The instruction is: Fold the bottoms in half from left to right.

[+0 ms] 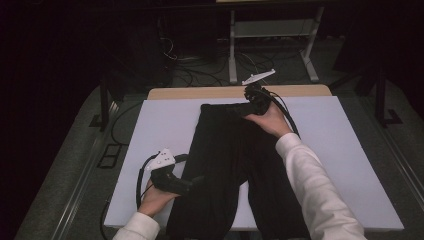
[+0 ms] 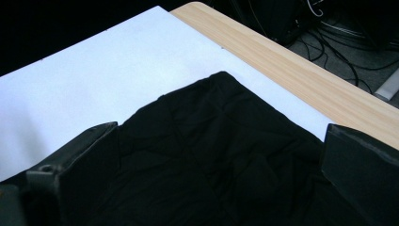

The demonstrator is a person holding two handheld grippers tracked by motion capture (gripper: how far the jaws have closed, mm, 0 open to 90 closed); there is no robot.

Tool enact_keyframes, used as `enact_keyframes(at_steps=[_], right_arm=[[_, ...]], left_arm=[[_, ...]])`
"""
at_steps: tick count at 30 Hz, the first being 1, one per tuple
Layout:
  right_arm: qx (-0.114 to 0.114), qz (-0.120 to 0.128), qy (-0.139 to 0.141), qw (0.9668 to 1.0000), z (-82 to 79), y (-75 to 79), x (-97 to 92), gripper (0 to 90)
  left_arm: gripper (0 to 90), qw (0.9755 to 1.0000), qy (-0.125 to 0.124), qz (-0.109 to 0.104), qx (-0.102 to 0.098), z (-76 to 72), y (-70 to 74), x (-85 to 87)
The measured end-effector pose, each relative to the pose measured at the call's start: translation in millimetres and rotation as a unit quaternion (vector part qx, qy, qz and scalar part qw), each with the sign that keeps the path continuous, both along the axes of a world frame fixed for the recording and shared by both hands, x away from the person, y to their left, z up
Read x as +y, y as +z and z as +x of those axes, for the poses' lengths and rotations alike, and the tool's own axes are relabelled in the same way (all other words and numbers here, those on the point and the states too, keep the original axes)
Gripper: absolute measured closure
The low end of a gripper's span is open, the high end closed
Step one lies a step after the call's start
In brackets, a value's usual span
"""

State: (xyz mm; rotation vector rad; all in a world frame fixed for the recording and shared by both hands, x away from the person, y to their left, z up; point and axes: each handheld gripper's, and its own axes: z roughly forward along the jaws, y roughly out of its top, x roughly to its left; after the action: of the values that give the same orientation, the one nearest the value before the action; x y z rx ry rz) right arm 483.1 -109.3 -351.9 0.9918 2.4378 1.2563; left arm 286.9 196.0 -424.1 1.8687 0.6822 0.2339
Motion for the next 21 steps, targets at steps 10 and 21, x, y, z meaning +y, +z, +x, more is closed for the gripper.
enact_keyframes(at_steps=[10, 21], right_arm=[[0.006, -0.005, 0.013, 0.9999, 4.6, -6.4, 23.7, 0.0], [0.005, 0.003, 0.018, 0.9998, 12.3, -13.9, 43.3, 0.0]], left_arm=[[0.0, 1.0000, -0.001, -0.001, 0.000, -0.5, 0.2, -0.2], [0.0, 1.0000, -0.006, 0.001, 0.001, 0.0, -0.1, -0.9]])
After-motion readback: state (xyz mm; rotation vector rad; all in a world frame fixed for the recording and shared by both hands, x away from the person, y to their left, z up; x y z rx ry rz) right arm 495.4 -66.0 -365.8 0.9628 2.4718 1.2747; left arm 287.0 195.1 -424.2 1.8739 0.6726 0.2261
